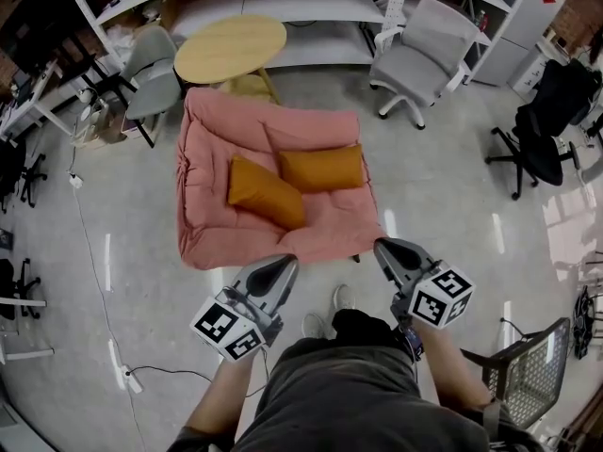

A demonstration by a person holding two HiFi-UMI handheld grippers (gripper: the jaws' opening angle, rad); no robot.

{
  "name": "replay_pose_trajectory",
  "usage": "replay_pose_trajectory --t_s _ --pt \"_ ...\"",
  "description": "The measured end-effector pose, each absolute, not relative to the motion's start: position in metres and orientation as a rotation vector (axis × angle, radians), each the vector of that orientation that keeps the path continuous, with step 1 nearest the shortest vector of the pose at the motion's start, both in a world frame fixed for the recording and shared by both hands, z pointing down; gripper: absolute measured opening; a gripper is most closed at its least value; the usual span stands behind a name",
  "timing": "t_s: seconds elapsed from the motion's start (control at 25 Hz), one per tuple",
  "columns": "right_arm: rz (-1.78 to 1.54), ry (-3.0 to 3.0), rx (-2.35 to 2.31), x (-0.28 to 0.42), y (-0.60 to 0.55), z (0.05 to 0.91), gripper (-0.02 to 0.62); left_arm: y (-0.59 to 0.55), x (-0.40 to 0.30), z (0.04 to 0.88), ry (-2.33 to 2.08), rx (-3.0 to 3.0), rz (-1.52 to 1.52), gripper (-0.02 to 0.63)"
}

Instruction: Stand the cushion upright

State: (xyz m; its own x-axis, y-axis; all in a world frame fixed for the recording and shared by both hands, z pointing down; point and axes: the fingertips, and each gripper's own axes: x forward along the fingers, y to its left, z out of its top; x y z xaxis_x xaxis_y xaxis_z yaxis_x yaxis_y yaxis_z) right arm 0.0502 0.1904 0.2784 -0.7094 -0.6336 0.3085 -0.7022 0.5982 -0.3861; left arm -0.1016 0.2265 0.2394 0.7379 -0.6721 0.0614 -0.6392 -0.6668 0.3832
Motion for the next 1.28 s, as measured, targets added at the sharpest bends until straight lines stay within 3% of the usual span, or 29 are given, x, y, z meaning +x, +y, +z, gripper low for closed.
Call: replay_pose_trajectory --t_s 0.44,1.0,1.12,1.28 --pt "0.78 -2.649 1.11 0.065 0.061 0.339 0.017 0.126 -0.087 0.278 -1.027 2.49 -0.023 0.011" --pt "0.931 -2.464 0.979 0.092 -0.123 0.537 0.023 -0.047 -0.04 0.384 -1.043 2.338 0.186 0.012" --pt "0.95 -2.402 0.967 0.097 -0.146 0.594 0.129 -0.071 -0.037 0.413 -1.04 2.301 0.226 0.012" --pt "0.964 -2.292 0.966 0.111 -0.174 0.681 0.161 -0.095 -0.027 0.455 -1.02 2.257 0.277 0.012"
